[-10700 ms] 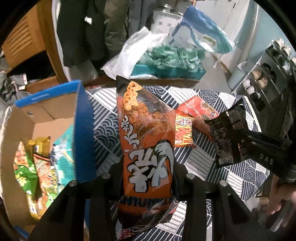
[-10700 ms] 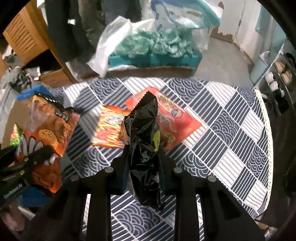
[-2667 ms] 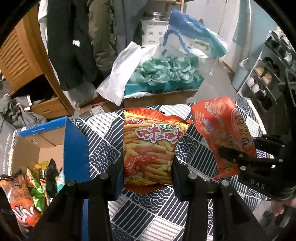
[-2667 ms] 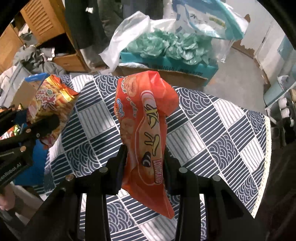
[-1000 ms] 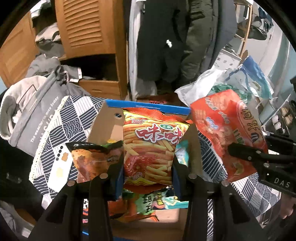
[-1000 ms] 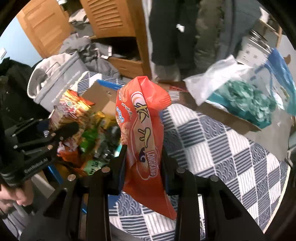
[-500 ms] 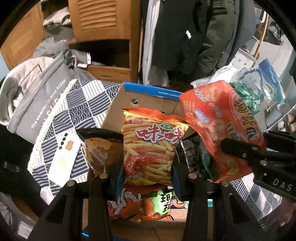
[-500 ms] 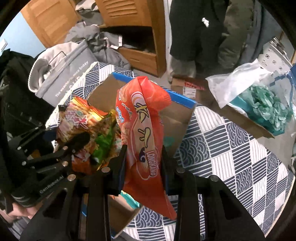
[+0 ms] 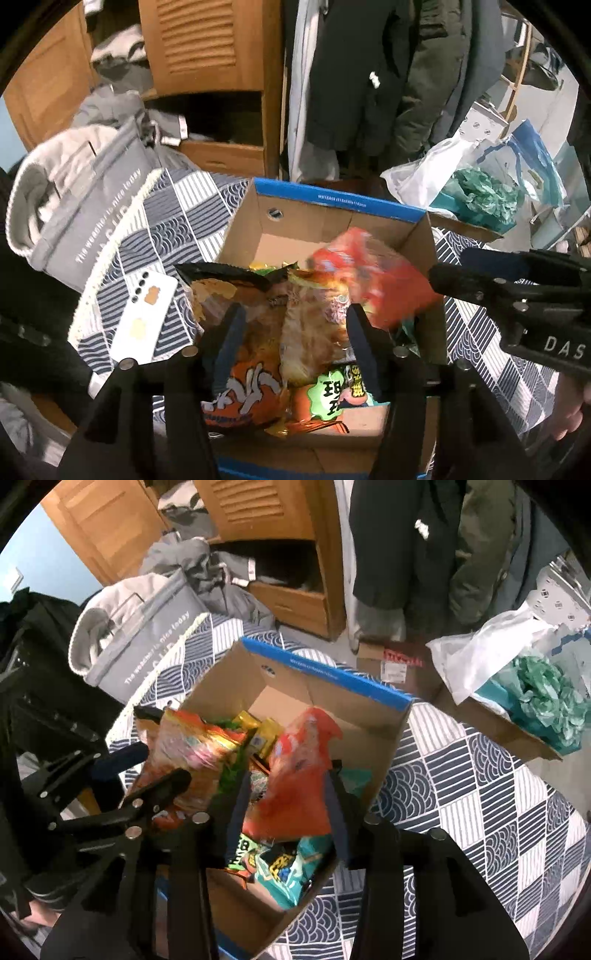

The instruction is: Organize snacks

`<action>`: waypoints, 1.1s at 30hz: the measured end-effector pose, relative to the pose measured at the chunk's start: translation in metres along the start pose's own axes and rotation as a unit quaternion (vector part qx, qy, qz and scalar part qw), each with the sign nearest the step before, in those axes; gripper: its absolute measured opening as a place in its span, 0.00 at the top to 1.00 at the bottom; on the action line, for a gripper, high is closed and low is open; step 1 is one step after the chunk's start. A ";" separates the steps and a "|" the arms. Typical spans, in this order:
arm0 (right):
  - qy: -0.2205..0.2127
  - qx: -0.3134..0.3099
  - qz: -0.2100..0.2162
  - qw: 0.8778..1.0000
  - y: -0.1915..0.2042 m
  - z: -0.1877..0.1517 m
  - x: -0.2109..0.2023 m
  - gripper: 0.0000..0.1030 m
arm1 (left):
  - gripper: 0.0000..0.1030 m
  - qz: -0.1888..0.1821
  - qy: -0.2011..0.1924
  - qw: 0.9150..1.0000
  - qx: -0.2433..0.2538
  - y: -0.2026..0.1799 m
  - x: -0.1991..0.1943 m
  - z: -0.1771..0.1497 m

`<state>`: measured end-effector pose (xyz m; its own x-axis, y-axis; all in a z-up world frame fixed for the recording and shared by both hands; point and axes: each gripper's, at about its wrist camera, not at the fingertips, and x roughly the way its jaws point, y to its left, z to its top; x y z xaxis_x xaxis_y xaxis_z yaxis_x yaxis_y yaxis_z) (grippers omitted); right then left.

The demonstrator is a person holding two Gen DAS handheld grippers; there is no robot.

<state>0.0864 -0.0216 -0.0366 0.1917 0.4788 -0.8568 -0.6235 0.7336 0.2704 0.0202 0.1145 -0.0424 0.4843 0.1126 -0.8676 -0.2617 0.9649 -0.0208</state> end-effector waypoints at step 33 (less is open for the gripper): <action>-0.118 -0.026 -0.094 0.988 0.010 -0.060 -0.097 0.33 | 0.16 -0.007 -0.075 0.997 0.002 -0.015 -0.078 -0.009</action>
<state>0.0166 -0.0901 0.0232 0.4752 0.4401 -0.7619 -0.5974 0.7971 0.0879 -0.0212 0.0887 0.0216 0.6075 0.1336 -0.7830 -0.2510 0.9675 -0.0297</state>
